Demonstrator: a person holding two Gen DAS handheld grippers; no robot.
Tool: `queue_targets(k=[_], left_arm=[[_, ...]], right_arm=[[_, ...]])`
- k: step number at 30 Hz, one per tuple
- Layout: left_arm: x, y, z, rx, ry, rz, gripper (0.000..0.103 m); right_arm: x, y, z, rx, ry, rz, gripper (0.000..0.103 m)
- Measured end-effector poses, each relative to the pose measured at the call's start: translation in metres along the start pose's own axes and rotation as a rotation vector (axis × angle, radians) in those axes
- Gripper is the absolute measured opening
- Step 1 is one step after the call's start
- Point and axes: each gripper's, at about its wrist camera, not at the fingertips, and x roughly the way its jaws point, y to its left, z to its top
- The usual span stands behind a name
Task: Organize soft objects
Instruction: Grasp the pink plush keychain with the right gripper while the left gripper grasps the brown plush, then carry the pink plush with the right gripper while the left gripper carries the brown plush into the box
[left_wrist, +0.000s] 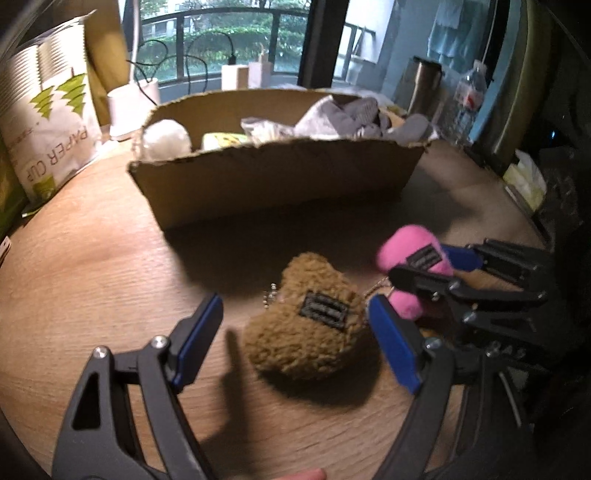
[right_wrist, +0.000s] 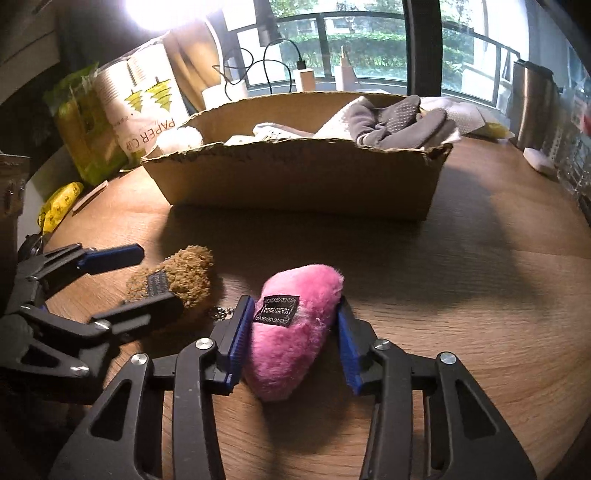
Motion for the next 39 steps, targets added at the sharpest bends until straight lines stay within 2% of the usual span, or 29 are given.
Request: queue_targets(k=[9,10,12,16,22,31,39], left_arm=[[0.014,-0.017,0.0,0.071,0.027,0.033,0.08],[0.014,-0.018,0.0,0.079,0.025,0.036,0.071],[0.014,-0.021,0.001,0.101,0.026,0.045,0.06],[0.013,-0.023,0.003,0.108,0.026,0.033,0.053],[0.002,-0.027,0.008,0.113,-0.005,0.019,0.052],[-0.033,-0.02,0.027,0.083,-0.125,0.023,0.052],[-0.053,-0.009,0.046,0.077,-0.187,0.025,0.052]], right_arm=[[-0.007,-0.021,-0.001,0.03,-0.023,0.006,0.041],[-0.008,-0.022,-0.001,0.035,-0.025,0.006,0.041],[-0.011,-0.026,-0.002,0.044,-0.031,0.004,0.04],[-0.014,-0.032,-0.003,0.054,-0.038,-0.003,0.04],[-0.024,-0.032,0.001,0.052,-0.058,-0.011,0.04],[-0.041,-0.028,0.014,0.033,-0.098,-0.031,0.04],[-0.053,-0.017,0.034,-0.001,-0.134,-0.038,0.04]])
